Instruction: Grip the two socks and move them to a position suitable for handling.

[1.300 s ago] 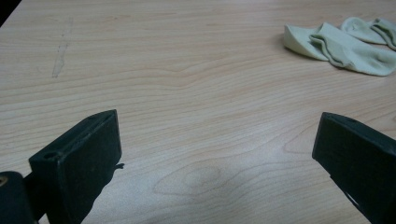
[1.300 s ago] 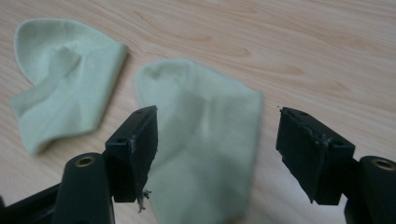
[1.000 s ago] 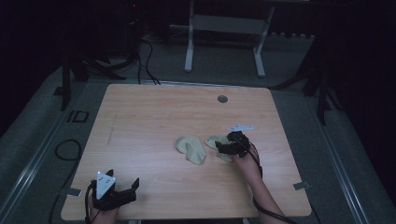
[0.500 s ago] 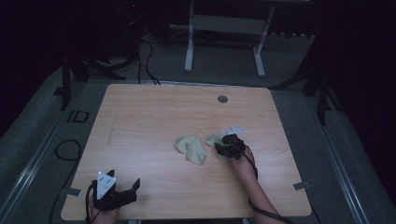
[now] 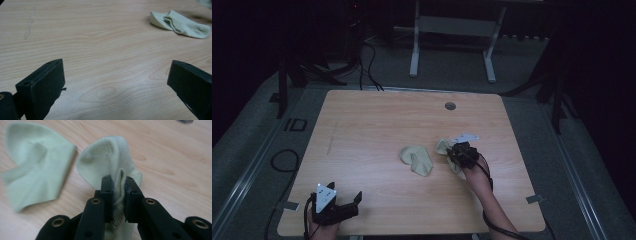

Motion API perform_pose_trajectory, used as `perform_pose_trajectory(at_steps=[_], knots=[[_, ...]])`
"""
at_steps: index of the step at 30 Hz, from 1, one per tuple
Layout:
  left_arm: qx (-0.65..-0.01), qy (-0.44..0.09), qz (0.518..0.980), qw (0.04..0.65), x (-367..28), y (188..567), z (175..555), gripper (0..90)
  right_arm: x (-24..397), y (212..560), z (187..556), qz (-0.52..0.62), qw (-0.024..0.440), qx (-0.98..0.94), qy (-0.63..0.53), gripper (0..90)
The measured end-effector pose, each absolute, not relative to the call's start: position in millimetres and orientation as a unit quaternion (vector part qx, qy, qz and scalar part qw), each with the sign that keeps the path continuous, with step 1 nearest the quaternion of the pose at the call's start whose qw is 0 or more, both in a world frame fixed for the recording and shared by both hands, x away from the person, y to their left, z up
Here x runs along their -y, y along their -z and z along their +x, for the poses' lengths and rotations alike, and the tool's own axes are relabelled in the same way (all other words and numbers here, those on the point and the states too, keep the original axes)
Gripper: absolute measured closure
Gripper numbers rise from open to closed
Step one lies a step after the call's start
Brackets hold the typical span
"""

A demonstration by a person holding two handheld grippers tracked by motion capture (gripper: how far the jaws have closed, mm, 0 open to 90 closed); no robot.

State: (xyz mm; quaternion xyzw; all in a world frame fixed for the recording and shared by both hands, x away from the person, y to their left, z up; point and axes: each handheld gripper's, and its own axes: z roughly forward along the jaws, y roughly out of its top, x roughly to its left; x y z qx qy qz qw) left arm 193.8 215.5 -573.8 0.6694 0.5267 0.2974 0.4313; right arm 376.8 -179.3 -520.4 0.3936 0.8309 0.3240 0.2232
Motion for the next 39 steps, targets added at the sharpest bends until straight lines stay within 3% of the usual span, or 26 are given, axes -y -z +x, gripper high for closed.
perform_pose_trajectory(at_steps=[7,16,27,35,39], knots=[[-0.527,-0.297,0.668,0.432,-215,574,194,1.1,180,496,346,0.363,0.211,-0.835,-0.354,80.1],[-0.525,-0.299,0.670,0.432,-214,573,193,1.2,175,493,298,0.319,0.194,-0.853,-0.365,80.0],[-0.521,-0.295,0.679,0.425,-209,573,193,1.1,170,528,251,0.288,0.151,-0.879,-0.348,79.2],[-0.522,-0.300,0.685,0.410,-206,573,194,1.1,166,556,242,0.277,0.137,-0.893,-0.327,78.2],[-0.521,-0.301,0.686,0.410,-206,573,194,1.1,162,561,239,0.269,0.146,-0.896,-0.321,73.4]])
